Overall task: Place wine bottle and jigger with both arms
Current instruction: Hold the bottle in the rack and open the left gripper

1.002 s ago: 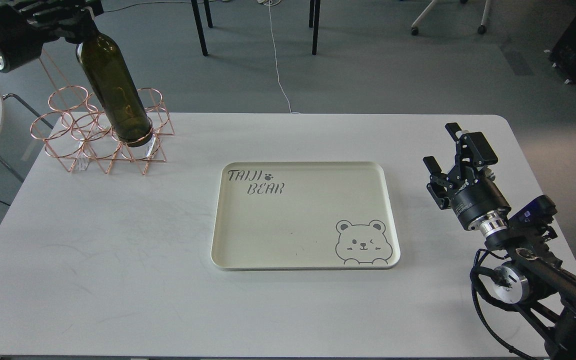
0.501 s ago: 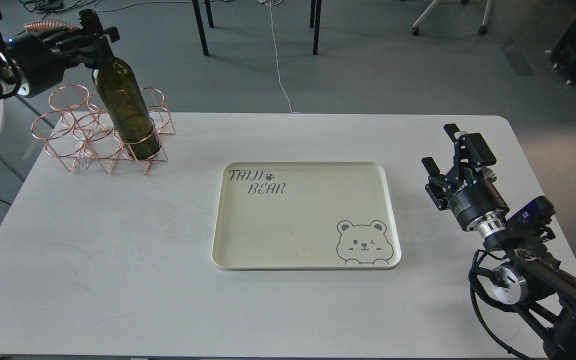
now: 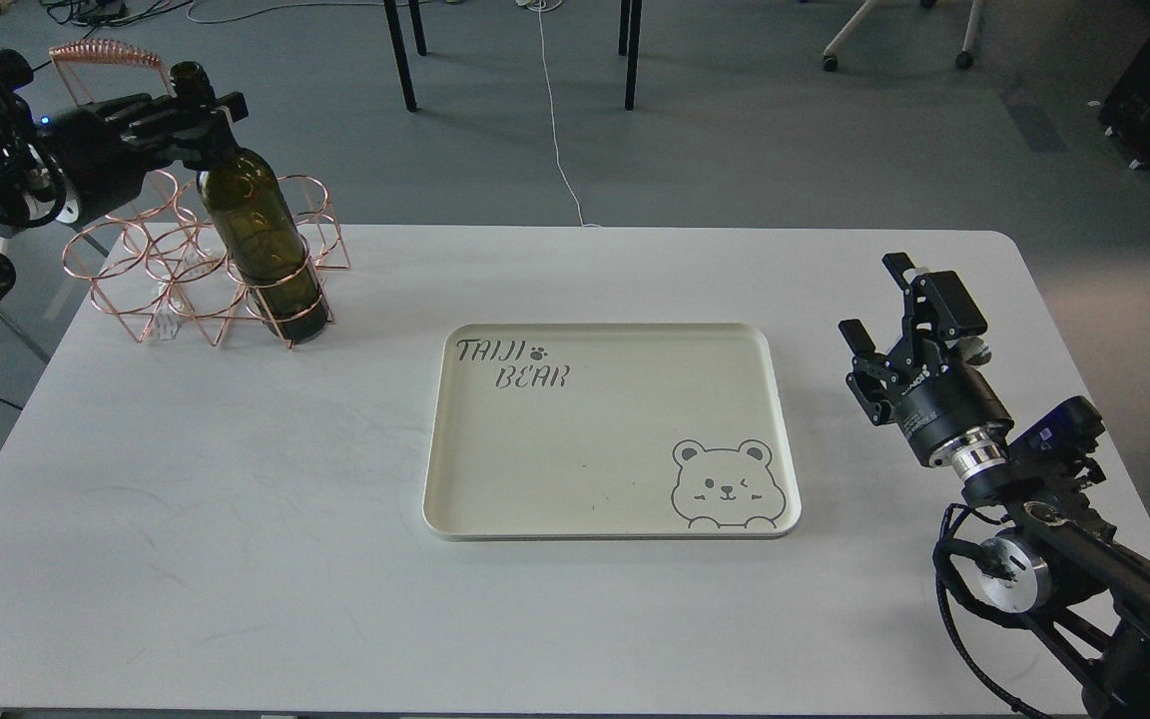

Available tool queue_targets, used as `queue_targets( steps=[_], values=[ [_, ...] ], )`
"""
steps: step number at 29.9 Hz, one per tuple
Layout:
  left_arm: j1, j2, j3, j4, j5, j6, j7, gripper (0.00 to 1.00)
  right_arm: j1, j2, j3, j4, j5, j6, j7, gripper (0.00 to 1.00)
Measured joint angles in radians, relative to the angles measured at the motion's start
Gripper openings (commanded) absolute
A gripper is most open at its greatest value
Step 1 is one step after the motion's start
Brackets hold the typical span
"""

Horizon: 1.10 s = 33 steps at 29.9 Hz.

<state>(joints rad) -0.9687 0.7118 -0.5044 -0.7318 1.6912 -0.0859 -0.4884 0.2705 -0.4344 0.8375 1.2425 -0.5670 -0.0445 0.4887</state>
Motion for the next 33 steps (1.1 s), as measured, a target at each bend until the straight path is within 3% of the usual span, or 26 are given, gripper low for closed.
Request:
queue_targets(
  steps=[3,7,12,14,17,19,23,25,26,27,28,33],
  values=[
    [0.001,0.0,0.0,0.0,0.0,0.0,0.0,0.73,0.0,0.0,0.0,0.0,0.0,0.0,0.0,0.95],
    [0.0,0.0,0.0,0.0,0.0,0.0,0.0,0.89,-0.001,0.0,-0.001,0.0,0.0,0.0,0.0,0.95],
    [0.0,0.0,0.0,0.0,-0.009,0.0,0.0,0.9,-0.001,0.0,-0.001,0.001,0.0,0.0,0.0,0.95],
    [0.0,0.0,0.0,0.0,-0.011,0.0,0.0,0.72,-0.001,0.002,-0.002,0.002,0.0,0.0,0.0,0.95],
    [0.0,0.002,0.001,0.0,-0.011,-0.001,0.0,0.17,-0.001,0.002,-0.002,0.002,0.0,0.0,0.0,0.95],
    [-0.001,0.002,0.007,-0.001,-0.01,-0.001,0.0,0.07,0.0,0.002,-0.002,0.002,0.0,0.0,0.0,0.95],
    [-0.002,0.003,0.015,-0.002,-0.003,-0.001,0.0,0.03,0.0,0.001,-0.002,0.002,0.001,0.0,0.0,0.95],
    [-0.002,0.004,0.016,-0.002,-0.001,-0.001,0.0,0.12,0.0,0.001,-0.002,0.002,0.001,0.0,0.0,0.95],
    [-0.002,0.004,0.016,-0.002,-0.001,-0.001,0.0,0.32,0.0,0.0,-0.002,0.002,0.001,0.0,0.0,0.95],
    [-0.001,0.004,0.016,-0.002,0.0,-0.001,0.0,0.63,0.0,0.0,-0.002,0.002,0.001,0.0,0.0,0.95],
    [-0.001,0.004,0.016,-0.002,0.0,0.002,0.0,0.78,0.0,0.0,-0.002,0.002,0.001,0.0,0.0,0.95],
    [0.0,0.001,0.017,-0.002,-0.004,0.027,-0.001,0.91,0.0,0.001,-0.002,0.002,0.0,0.0,0.0,0.95]
  ],
)
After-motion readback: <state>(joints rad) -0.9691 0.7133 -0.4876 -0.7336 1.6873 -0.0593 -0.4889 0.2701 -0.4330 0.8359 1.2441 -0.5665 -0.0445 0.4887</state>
